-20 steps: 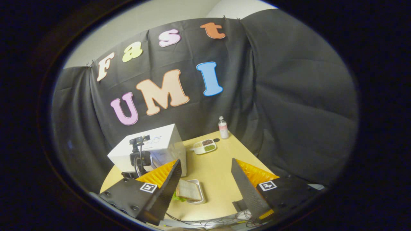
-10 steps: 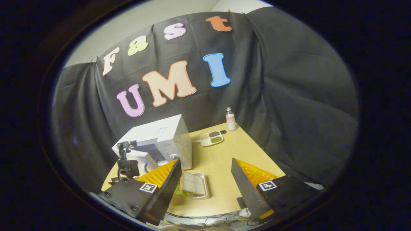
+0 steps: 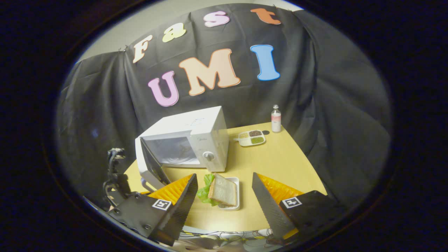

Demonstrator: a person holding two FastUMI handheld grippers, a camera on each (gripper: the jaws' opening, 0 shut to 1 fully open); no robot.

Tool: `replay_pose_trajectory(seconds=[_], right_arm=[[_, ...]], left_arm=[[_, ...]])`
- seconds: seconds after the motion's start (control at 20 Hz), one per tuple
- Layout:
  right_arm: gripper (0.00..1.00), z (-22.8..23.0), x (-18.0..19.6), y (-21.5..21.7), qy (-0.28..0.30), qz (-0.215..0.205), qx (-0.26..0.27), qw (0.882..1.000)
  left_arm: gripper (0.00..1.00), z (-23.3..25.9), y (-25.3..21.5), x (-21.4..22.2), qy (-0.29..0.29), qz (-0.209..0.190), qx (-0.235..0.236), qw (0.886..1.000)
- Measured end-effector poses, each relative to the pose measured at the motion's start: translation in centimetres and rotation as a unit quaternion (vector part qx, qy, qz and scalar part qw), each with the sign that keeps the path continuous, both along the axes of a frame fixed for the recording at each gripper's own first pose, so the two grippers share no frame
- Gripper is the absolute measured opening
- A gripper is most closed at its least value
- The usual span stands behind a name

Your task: Open the microwave oven with the left hand, put the food in, and close the microwave oven.

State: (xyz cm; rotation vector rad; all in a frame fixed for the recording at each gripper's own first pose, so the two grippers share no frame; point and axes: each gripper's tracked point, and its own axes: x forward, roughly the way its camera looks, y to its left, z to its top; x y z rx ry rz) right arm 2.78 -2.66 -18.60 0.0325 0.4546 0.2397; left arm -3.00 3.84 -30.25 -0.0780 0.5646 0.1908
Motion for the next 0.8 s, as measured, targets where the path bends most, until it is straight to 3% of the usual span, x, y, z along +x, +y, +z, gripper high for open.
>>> replay_pose_trajectory(seconds=[0.25,0.35,0.45,0.5,0.7,0.8], right_arm=[[0.98,-2.8,0.8,1.8,0.031,0.027,-0.010,0.999],[0.98,-4.4,1.5,2.6,0.048,0.036,-0.018,0.998],[0.92,-6.2,2.4,3.1,0.067,0.043,-0.027,0.996],[0.98,-7.1,2.7,3.4,0.076,0.047,-0.034,0.995],[0.93,-10.9,3.3,4.7,0.118,0.067,-0.068,0.988],[0.99,-12.4,3.6,5.5,0.131,0.074,-0.084,0.985]], left_arm=[[0.60,1.5,3.5,-3.7,-0.023,0.055,0.001,0.998],[0.68,1.6,5.1,-5.4,-0.019,0.078,0.010,0.997],[0.72,1.8,6.4,-7.2,-0.015,0.102,0.014,0.995],[0.73,1.9,7.2,-8.1,-0.015,0.116,0.016,0.993],[0.72,2.6,10.6,-11.9,-0.015,0.174,0.017,0.984],[0.72,2.7,12.6,-13.5,-0.018,0.205,0.016,0.979]])
